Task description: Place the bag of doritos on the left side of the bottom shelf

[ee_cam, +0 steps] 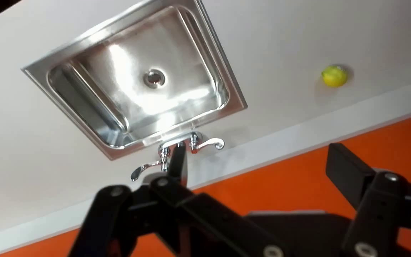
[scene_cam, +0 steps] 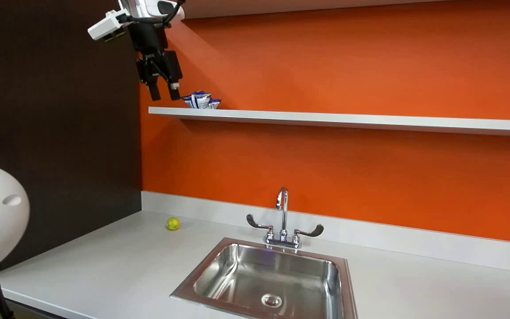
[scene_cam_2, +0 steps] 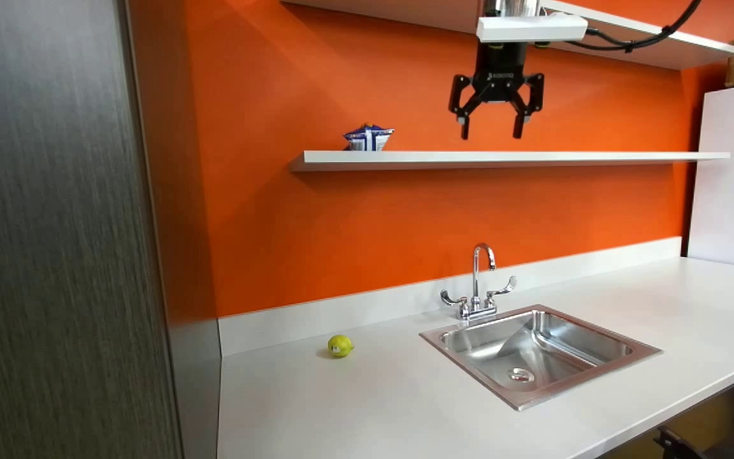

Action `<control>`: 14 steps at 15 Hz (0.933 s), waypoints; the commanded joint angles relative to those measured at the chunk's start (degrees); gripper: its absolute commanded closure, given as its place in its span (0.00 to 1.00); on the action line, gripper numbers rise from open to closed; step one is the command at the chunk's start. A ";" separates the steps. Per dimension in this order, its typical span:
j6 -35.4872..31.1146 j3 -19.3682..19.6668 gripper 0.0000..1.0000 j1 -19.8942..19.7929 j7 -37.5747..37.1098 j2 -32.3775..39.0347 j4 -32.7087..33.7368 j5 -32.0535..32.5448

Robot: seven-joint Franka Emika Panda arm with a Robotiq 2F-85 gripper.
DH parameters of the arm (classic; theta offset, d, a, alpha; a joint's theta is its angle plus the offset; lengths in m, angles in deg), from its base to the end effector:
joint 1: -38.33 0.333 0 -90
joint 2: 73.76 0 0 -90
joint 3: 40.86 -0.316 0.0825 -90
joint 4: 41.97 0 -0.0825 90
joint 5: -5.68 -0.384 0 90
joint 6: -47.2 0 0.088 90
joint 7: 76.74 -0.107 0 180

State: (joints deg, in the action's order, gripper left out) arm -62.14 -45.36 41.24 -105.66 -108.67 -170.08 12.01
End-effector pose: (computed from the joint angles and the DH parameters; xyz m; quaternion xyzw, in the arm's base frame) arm 0.3864 0.0498 0.6219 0.9713 -0.1774 0.1558 0.0302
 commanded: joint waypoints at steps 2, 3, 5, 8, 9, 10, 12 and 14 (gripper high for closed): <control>0.10 2.45 0.00 -0.50 9.79 -5.59 -9.30 -4.99; -0.06 3.15 0.00 -0.44 11.93 -6.35 -11.01 -5.84; -0.74 4.87 0.00 -0.06 17.31 -8.01 -14.67 -7.37; -3.81 7.92 0.00 0.82 26.99 -10.46 -20.08 -9.56; -5.16 8.63 0.00 0.75 29.61 -11.03 -21.67 -10.02; -6.98 9.49 0.00 0.83 31.78 -11.38 -23.16 -10.95; -9.71 10.87 0.00 0.73 35.61 -11.48 -25.52 -11.90; -10.61 11.71 0.00 0.31 38.20 -10.58 -26.78 -11.78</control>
State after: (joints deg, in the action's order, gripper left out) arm -70.21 -34.94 41.55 -72.25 -117.59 -193.25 1.31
